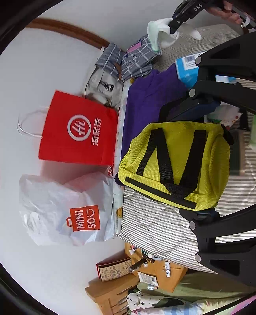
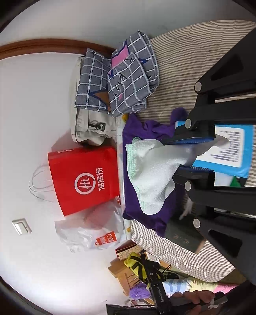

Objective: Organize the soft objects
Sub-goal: 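Lower the pouch and glove onto the purple towel and open both grippers, then grasp the white plastic bag with the right gripper while the left gripper withdraws, then reach the left gripper to the green wet-wipes packet and grasp it, then lift the green packet with the left gripper while the right gripper carries the plastic bag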

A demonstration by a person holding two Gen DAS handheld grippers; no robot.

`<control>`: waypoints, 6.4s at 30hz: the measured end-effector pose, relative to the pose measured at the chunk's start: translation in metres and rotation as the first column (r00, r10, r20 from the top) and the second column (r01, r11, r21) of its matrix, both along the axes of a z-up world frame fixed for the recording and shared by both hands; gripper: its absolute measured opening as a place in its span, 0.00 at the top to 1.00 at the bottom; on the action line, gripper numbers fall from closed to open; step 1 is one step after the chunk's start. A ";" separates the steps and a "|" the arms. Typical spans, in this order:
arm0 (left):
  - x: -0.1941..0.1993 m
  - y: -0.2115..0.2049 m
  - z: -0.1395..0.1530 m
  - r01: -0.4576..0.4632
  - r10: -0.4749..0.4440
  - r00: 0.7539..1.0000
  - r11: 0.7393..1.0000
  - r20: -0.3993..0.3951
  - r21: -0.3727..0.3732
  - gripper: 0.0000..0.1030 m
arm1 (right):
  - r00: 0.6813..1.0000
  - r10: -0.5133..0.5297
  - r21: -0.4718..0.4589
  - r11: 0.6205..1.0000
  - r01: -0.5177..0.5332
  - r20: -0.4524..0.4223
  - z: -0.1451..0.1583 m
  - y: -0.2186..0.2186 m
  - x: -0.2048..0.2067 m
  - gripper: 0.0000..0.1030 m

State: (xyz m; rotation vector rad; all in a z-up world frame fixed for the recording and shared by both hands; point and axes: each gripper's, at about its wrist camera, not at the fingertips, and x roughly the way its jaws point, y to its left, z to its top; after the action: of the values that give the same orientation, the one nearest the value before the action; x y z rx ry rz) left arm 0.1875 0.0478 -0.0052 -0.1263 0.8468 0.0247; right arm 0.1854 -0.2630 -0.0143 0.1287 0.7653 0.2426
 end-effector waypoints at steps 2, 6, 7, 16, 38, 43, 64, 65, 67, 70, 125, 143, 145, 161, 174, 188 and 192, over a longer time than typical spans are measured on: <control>0.012 0.003 -0.005 -0.005 0.005 1.000 1.000 -0.012 -0.005 0.32 | 1.000 -0.001 0.006 1.000 0.001 -0.003 -0.001 0.001 0.013 0.82; 0.037 0.009 -0.014 -0.014 0.013 0.999 1.000 -0.038 -0.013 0.32 | 1.000 0.013 0.012 1.000 -0.012 -0.015 -0.004 0.008 0.042 0.82; 0.045 0.011 -0.017 -0.023 0.022 0.999 1.000 -0.050 -0.014 0.32 | 1.000 0.014 0.007 1.000 -0.014 -0.015 -0.005 0.010 0.050 0.82; 0.100 0.007 -0.046 -0.024 0.022 0.994 1.000 -0.106 -0.014 0.32 | 0.998 0.035 0.054 0.998 -0.031 -0.060 -0.032 0.021 0.104 0.82; 0.191 -0.010 -0.122 0.005 -0.015 0.957 0.999 -0.289 -0.037 0.32 | 0.944 0.082 0.051 0.996 -0.069 -0.320 -0.129 0.042 0.187 0.78; 0.196 -0.010 -0.126 0.015 -0.027 0.951 0.999 -0.309 -0.041 0.26 | 0.943 0.078 0.045 0.997 -0.068 -0.323 -0.131 0.041 0.187 0.57; 0.128 0.004 -0.076 0.039 -0.060 0.982 0.992 -0.181 -0.118 0.11 | 0.987 0.094 0.005 0.995 -0.095 -0.133 -0.073 0.050 0.080 0.32; 0.123 0.006 -0.075 0.040 -0.060 0.982 0.992 -0.177 -0.117 0.11 | 0.984 0.108 0.004 0.994 -0.108 -0.140 -0.073 0.053 0.073 0.35; 0.109 0.011 -0.072 0.037 -0.055 0.985 0.993 -0.166 -0.112 0.11 | 0.977 0.138 0.001 0.990 -0.140 -0.160 -0.077 0.062 0.060 0.40; 0.092 0.017 -0.067 0.032 -0.048 0.986 0.994 -0.157 -0.107 0.11 | 0.964 0.192 -0.024 0.980 -0.199 -0.183 -0.083 0.082 0.044 0.44; -0.125 -0.016 -0.130 0.130 -0.153 0.967 0.984 -0.203 -0.121 0.11 | 0.987 0.095 0.059 0.994 -0.088 -0.128 -0.102 0.037 -0.142 0.79; -0.118 -0.060 -0.155 0.257 -0.257 0.944 0.966 -0.208 -0.030 0.05 | 0.978 -0.020 -0.007 1.000 0.019 -0.206 -0.152 0.001 -0.144 0.78; -0.117 -0.062 -0.156 0.258 -0.257 0.944 0.966 -0.207 -0.019 0.03 | 0.977 -0.020 0.005 1.000 0.021 -0.211 -0.156 -0.001 -0.142 0.77; -0.120 -0.081 -0.159 0.301 -0.277 0.932 0.951 -0.234 0.070 0.02 | 0.982 -0.013 -0.006 1.000 0.012 -0.189 -0.157 0.001 -0.142 0.76; -0.117 -0.079 -0.157 0.301 -0.290 0.936 0.953 -0.200 0.027 0.15 | 0.981 -0.014 -0.023 1.000 0.009 -0.191 -0.156 0.005 -0.143 0.76; -0.129 -0.077 -0.146 0.285 -0.266 0.944 0.956 -0.192 0.073 0.26 | 0.979 -0.012 -0.003 1.000 0.011 -0.203 -0.147 0.002 -0.152 0.78; -0.135 -0.069 -0.137 0.256 -0.239 0.954 0.964 -0.181 0.072 0.26 | 0.983 -0.008 -0.002 1.000 0.008 -0.184 -0.136 0.000 -0.157 0.78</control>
State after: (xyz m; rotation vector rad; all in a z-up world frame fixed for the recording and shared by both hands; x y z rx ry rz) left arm 0.0529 -0.0214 -0.1419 0.0733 1.0265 -0.1623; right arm 0.0283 -0.2629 -0.1502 0.1541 0.9483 0.2248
